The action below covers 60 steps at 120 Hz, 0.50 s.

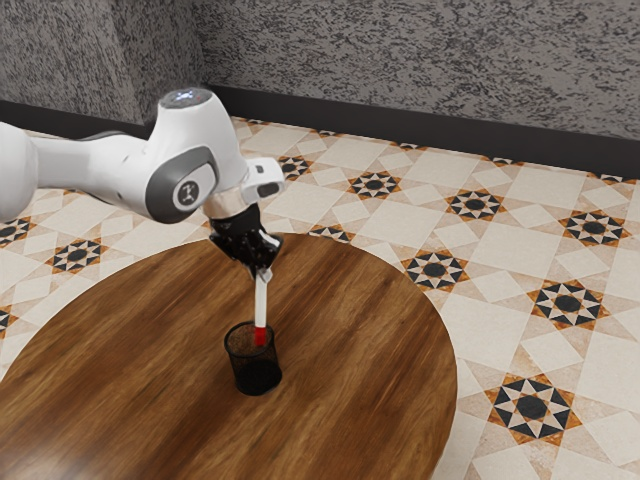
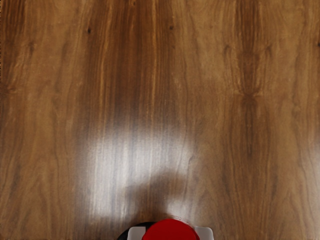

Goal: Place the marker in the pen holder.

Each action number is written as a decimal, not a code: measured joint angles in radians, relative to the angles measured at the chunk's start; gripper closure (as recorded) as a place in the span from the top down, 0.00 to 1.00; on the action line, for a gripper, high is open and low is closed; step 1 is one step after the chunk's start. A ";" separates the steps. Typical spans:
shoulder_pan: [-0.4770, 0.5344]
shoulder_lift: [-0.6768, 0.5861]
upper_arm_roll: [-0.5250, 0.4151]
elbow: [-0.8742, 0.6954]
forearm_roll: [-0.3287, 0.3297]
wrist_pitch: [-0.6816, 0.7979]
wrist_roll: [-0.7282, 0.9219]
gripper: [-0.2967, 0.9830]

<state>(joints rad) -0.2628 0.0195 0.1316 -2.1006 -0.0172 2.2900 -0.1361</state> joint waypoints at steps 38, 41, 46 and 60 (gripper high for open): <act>0.054 0.056 0.000 -0.021 -0.013 -0.003 0.000 0.40; 0.056 0.056 -0.001 -0.021 -0.015 -0.003 0.002 0.44; 0.054 0.054 -0.001 -0.021 -0.018 -0.003 0.006 0.50; 0.031 0.007 0.013 0.013 -0.023 -0.062 0.030 0.61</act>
<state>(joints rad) -0.2321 0.0267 0.1451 -2.0879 -0.0406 2.2276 -0.1057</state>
